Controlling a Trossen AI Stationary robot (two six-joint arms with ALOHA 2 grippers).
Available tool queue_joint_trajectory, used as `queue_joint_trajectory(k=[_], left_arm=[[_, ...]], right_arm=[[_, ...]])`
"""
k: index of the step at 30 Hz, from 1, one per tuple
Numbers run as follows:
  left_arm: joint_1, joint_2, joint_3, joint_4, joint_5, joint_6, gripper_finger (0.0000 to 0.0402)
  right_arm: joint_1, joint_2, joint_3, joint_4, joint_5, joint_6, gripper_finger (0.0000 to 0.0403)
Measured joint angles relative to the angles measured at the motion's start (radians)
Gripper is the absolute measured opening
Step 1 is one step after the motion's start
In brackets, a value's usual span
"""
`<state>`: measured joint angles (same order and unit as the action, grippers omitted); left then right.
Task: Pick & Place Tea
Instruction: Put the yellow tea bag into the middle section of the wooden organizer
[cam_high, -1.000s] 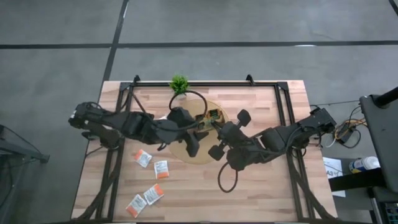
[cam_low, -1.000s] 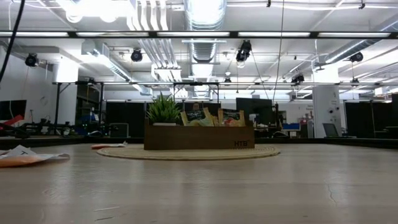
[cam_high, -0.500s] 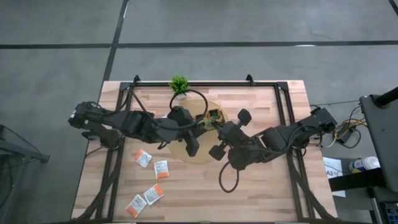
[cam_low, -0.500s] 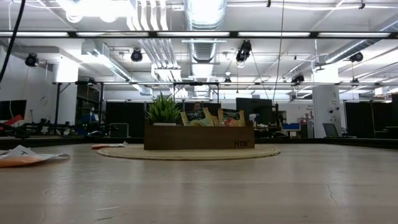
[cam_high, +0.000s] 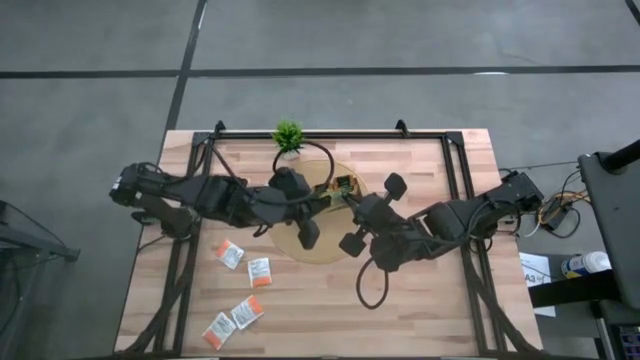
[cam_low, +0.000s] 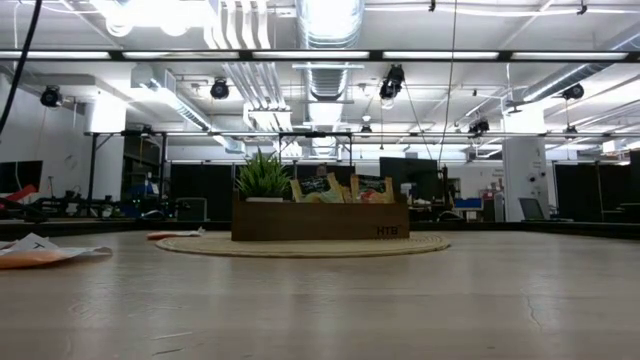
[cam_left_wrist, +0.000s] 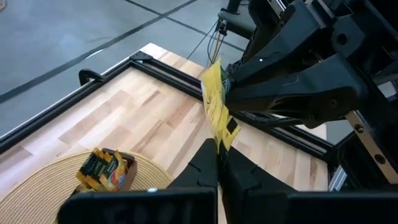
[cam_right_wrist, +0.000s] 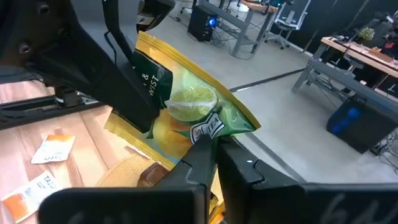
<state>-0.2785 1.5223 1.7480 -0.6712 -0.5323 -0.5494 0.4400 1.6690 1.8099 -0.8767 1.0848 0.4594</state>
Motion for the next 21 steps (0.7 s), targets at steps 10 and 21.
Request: queue_joint_trajectory(k=[10,21], left_arm=[[0.093,-0.003,0.002,-0.006,0.119,0.034,0.0001],[0.281,-0.003,0.008,-0.098,0.324,0.057,0.0]], right_arm=[[-0.003,-0.087,0.0,-0.002,-0.198,0.0,0.0158],[0.005,-0.334,0.0,-0.068,-0.544,0.004,0.0208]])
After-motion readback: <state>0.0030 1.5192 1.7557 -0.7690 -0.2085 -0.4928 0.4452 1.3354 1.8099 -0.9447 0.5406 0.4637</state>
